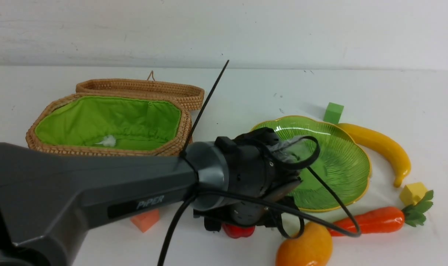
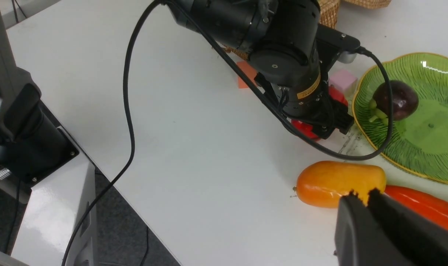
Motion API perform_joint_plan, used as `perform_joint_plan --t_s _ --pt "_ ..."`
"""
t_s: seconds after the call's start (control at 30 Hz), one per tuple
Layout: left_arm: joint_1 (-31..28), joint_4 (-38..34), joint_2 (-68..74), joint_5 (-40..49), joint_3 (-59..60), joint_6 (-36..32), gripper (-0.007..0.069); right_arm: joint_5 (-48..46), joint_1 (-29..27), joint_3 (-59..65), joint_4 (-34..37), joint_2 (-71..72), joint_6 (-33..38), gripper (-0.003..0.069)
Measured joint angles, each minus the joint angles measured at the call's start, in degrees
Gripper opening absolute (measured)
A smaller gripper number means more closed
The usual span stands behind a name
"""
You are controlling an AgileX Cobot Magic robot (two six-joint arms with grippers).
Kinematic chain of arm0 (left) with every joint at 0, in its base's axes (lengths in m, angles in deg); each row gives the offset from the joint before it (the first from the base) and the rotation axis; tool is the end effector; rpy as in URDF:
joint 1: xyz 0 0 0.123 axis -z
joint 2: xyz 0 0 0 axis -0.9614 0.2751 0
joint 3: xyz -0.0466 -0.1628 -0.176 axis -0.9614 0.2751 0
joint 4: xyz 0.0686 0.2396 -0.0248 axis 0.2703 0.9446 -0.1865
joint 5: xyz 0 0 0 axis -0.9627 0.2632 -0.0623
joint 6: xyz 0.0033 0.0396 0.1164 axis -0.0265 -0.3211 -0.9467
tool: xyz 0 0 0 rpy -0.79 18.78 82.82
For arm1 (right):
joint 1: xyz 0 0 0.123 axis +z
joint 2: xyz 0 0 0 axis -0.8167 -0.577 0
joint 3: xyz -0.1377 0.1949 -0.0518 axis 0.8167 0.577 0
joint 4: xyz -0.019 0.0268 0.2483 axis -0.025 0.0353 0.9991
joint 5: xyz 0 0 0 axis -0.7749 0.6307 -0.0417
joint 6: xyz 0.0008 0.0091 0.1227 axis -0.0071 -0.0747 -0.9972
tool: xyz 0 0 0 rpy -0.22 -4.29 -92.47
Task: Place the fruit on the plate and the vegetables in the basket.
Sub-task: Grab a mountain bell pepper with your left arm and put it into the left basket
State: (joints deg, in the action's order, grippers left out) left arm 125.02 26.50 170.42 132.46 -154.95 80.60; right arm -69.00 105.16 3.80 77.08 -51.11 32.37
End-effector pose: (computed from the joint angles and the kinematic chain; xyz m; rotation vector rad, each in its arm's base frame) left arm 0.2824 -0.2904 0.1214 -0.1936 2.7281 -0.0629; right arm 0.0611 0.0820 0.3871 -0.8396 1.9590 0.6341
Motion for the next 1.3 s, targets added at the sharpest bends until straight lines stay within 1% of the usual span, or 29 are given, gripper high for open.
perform_joint_plan --t_s 0.13,0.17,0.47,0.63,0.77,0.87,0.9,0.93,1.0,1.03,1.1,1.13,1.17,1.23,1.3 --pt "0.0 0.0 0.0 0.0 0.0 0.0 0.0524 0.0 0.0 0.0 0.0 0.0 0.0 0.0055" --pt "0.0 0.1 0.0 0.0 0.0 0.0 0.0493 0.0 0.0 0.0 0.0 0.0 0.0 0.0057" --pt "0.0 0.2 0.0 1.1 0.0 -0.1 0.0486 0.0 0.0 0.0 0.0 0.0 0.0 0.0061" --pt "0.0 -0.4 -0.9 3.4 0.0 -2.9 0.0486 0.0 0.0 0.0 0.0 0.0 0.0 0.0064" --pt "0.0 -3.6 -5.3 4.8 0.0 -9.7 0.0486 0.1 0.0 0.0 0.0 0.0 0.0 0.0065" --pt "0.0 -7.5 -10.5 6.6 0.0 -16.6 0.0486 0.7 0.0 0.0 0.0 0.0 0.0 0.0065" --pt "0.0 -7.8 -10.9 6.6 0.0 -16.6 0.0486 0.8 0.0 0.0 0.0 0.0 0.0 0.0065" --pt "0.0 -9.8 -14.3 6.8 0.0 -21.4 0.0486 1.7 0.0 0.0 0.0 0.0 0.0 0.0065" --pt "0.0 -10.7 -17.5 6.7 0.0 -26.1 0.0486 3.0 0.0 0.0 0.0 0.0 0.0 0.0066" --pt "0.0 -10.4 -20.3 6.1 0.0 -29.9 0.0486 4.8 0.0 0.0 -0.1 0.0 0.0 0.0066" --pt "0.0 -9.7 -22.3 5.4 0.0 -32.5 0.0486 5.7 0.0 0.0 -0.1 0.0 0.0 0.0066" --pt "-0.1 -8.5 -23.8 4.7 0.0 -34.6 0.0486 7.6 0.0 0.0 -0.2 0.0 0.0 0.0067" --pt "-0.5 -5.7 -26.1 3.7 0.0 -38.5 0.0486 10.1 0.0 0.0 -0.3 0.0 0.0 0.0067" --pt "-2.6 -0.5 -29.1 2.8 0.0 -43.5 0.0486 14.5 0.0 0.0 -0.9 0.0 0.0 0.0067" --pt "-5.1 1.9 -30.2 2.7 0.0 -47.3 0.0486 18.0 0.0 0.0 -1.4 0.0 0.0 0.0067"
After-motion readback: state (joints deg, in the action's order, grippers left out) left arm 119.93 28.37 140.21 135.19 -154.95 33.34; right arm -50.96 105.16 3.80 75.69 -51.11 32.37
